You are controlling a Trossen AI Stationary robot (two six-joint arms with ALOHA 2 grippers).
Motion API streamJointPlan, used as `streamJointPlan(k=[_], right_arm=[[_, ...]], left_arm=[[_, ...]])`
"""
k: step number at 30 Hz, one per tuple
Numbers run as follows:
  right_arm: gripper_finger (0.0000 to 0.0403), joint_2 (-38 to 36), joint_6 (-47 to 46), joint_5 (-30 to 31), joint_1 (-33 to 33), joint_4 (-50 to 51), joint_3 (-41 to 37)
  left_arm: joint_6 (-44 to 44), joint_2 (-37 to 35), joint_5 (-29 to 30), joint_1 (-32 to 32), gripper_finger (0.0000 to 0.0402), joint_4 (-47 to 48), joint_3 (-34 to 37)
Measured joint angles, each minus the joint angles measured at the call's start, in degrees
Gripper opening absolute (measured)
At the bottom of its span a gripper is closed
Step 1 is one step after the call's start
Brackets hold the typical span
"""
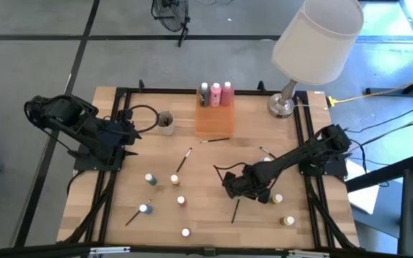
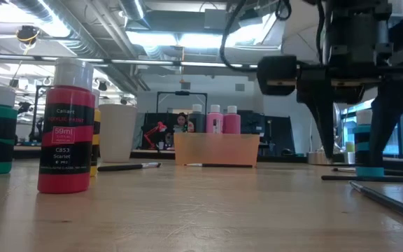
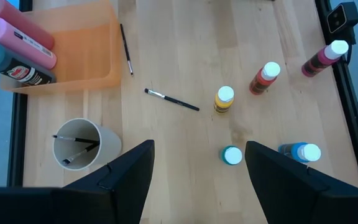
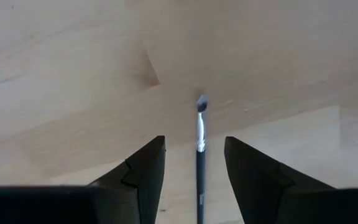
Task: Pick & Place Paint Supplies
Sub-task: Put the black paint brush into the white cup
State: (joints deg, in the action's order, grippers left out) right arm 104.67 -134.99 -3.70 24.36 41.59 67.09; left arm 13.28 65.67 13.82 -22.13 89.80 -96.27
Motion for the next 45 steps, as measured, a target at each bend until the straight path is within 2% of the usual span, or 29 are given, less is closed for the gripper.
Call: streamJointPlan(k=[13,20,45], right_arm=[[0.0171,2.6,0.9,-2.7,-1.9,-1.4,0.0],[0.0171,4.0,3.3,-6.9,-3.0,-1.8,0.0],[0.0163,5.8,4.1,-6.6,-2.9,0.6,0.3]], left_arm=[[0.1,0.0,0.0,0.0,0.0249,-0.1,0.0],[0.5,0.0,0.0,0.0,0.0249,-0.1,0.0],[1.2,0.0,0.0,0.0,0.0249,-0.3,0.0]])
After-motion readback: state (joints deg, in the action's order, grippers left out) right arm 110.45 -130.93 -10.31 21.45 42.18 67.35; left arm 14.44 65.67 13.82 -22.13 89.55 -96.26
